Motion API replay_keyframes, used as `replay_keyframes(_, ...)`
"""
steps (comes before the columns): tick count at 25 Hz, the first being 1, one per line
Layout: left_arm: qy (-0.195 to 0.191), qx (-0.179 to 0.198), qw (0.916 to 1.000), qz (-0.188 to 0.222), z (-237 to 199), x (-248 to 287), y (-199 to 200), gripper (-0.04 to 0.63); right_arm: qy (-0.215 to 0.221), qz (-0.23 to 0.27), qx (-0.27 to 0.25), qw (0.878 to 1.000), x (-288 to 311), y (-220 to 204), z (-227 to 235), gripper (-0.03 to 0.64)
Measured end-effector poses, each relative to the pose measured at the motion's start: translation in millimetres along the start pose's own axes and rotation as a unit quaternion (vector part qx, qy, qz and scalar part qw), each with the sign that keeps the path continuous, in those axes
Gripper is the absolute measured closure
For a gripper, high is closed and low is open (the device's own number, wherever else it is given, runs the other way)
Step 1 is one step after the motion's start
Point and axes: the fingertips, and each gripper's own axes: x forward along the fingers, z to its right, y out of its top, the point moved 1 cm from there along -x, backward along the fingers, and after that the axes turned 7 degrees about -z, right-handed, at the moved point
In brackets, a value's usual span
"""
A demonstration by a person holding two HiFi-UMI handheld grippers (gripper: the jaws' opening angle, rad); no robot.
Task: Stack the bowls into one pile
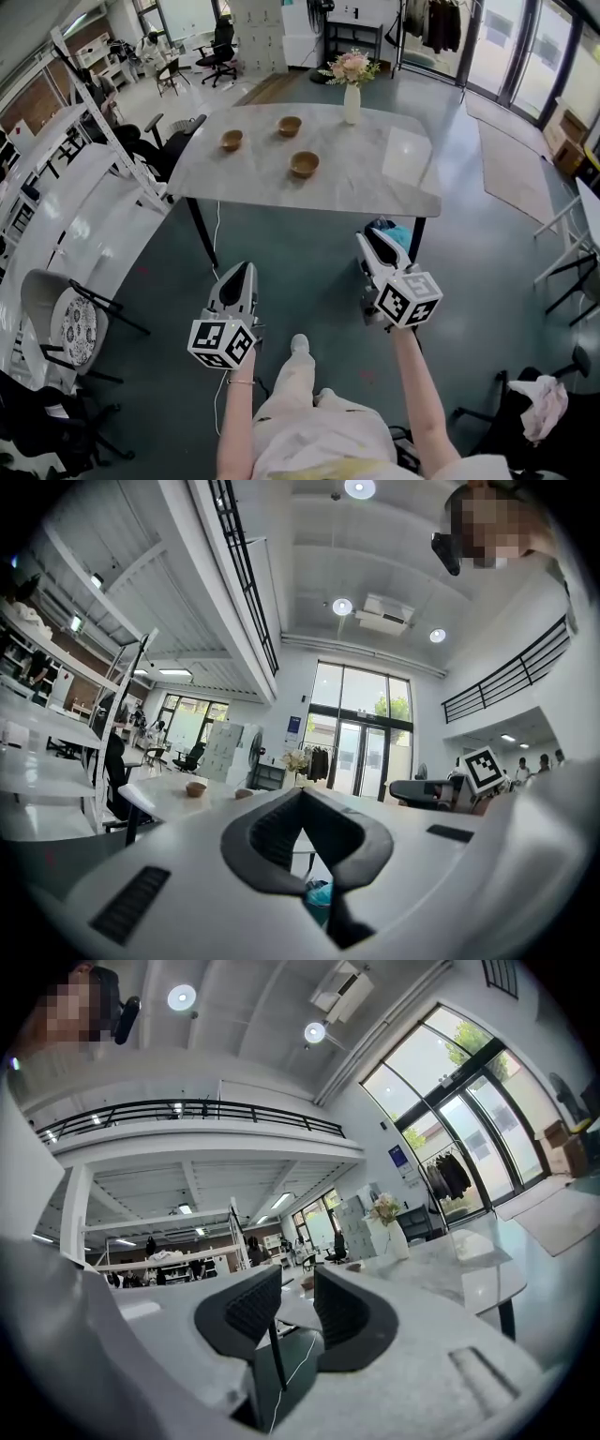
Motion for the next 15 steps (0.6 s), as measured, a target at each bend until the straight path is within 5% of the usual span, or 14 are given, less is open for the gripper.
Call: replay_keyframes(15,-0.022,-0.020,0.9994,-0.017,-99,138,29,0.595,-0.045,-0.009,0.016,0.999,146,20,64,0.495)
